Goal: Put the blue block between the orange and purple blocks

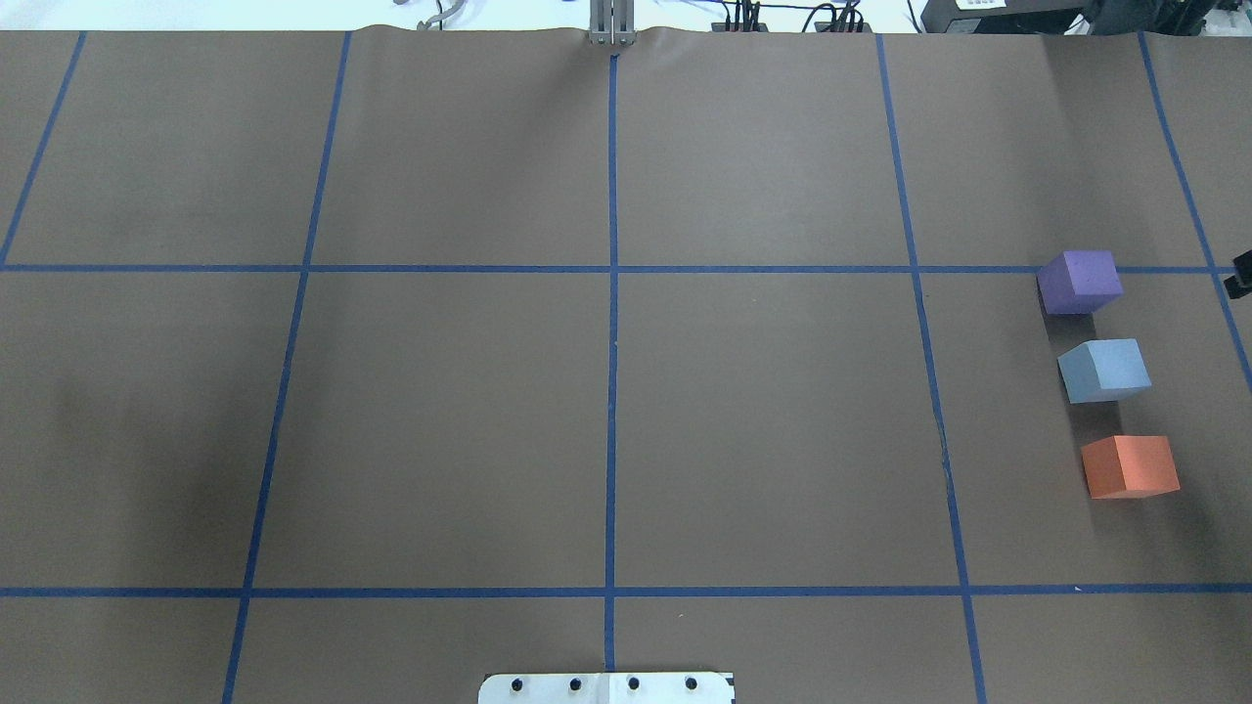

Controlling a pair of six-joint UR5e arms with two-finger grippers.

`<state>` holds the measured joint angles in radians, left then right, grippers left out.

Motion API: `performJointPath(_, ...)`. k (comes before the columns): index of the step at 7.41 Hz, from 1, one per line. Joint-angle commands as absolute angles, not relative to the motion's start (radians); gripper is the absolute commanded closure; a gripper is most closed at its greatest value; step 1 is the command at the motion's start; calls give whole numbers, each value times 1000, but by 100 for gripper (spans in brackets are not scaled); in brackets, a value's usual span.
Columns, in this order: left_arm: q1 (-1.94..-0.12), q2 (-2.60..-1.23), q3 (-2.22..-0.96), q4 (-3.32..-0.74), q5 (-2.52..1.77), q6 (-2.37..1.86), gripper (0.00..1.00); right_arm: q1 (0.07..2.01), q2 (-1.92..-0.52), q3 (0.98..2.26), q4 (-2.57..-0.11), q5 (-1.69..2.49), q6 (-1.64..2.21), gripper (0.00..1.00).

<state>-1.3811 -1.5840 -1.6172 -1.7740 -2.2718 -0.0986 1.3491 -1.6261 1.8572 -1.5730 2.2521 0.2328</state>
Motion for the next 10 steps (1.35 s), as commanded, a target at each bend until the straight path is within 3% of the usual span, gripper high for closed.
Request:
performJointPath(1,-1399,-1578,-1626,-1756,-2279,-95,0,1536,-1623,1748,-1635,2369,-82,0)
performJointPath(4,-1453,-1568,-1649,-1709,-2281,-60,0,1572,-1686,1724,-1617,2379,-106,0)
performJointPath(6,-1532,-1571,-1640,-1562,-2267,224,0,1572,-1696,1665,-1539,2384,-106,0)
performJointPath(10,-1549,-1562,-1631,-1555,-2269,226,0,1575,-1700,1658,-1509,2388,-95,0)
